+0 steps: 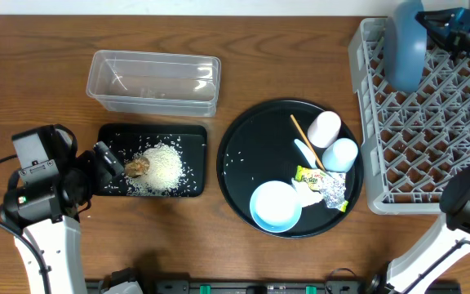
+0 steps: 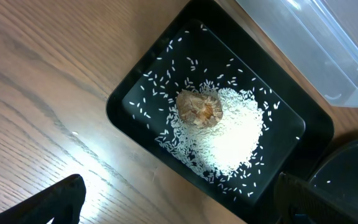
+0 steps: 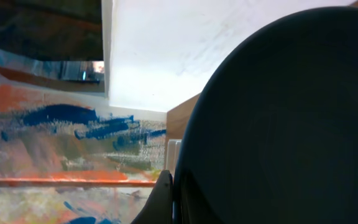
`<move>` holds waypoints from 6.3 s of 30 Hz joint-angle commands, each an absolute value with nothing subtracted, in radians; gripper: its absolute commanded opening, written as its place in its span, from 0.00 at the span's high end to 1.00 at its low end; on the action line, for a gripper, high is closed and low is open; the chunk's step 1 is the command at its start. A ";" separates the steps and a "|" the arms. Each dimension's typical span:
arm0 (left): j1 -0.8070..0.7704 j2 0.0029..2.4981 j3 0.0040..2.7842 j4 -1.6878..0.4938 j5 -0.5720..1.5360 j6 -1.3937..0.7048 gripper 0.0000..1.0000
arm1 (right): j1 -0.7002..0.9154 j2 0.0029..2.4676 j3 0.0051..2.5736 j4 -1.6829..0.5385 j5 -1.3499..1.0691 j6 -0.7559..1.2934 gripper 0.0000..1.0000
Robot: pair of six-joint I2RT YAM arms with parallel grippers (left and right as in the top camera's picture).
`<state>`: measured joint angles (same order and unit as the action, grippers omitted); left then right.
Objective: Sort waste into correct bins and load items into the dishwasher rack
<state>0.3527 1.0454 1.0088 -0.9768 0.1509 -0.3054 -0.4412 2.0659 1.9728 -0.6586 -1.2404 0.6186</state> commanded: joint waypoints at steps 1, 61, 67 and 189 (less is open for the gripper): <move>0.358 1.045 1.031 -0.979 0.148 -0.285 0.02 | -0.472 2.071 1.980 -0.665 -1.262 0.627 0.99; 0.358 1.045 1.031 -0.979 0.148 -0.285 0.02 | -0.252 1.854 1.990 -0.951 -0.361 0.200 0.17; 0.358 1.045 1.031 -0.979 0.148 -0.285 0.02 | -0.025 1.874 1.990 -0.965 -0.156 0.150 0.18; 0.358 1.045 1.031 -0.979 0.148 -0.285 0.02 | 0.118 1.959 2.046 -0.931 -0.353 -0.141 0.49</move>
<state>0.3527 1.0454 1.0096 -0.9764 0.1509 -0.3054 0.0059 1.9057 2.0563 -0.9134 -0.4881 -0.0147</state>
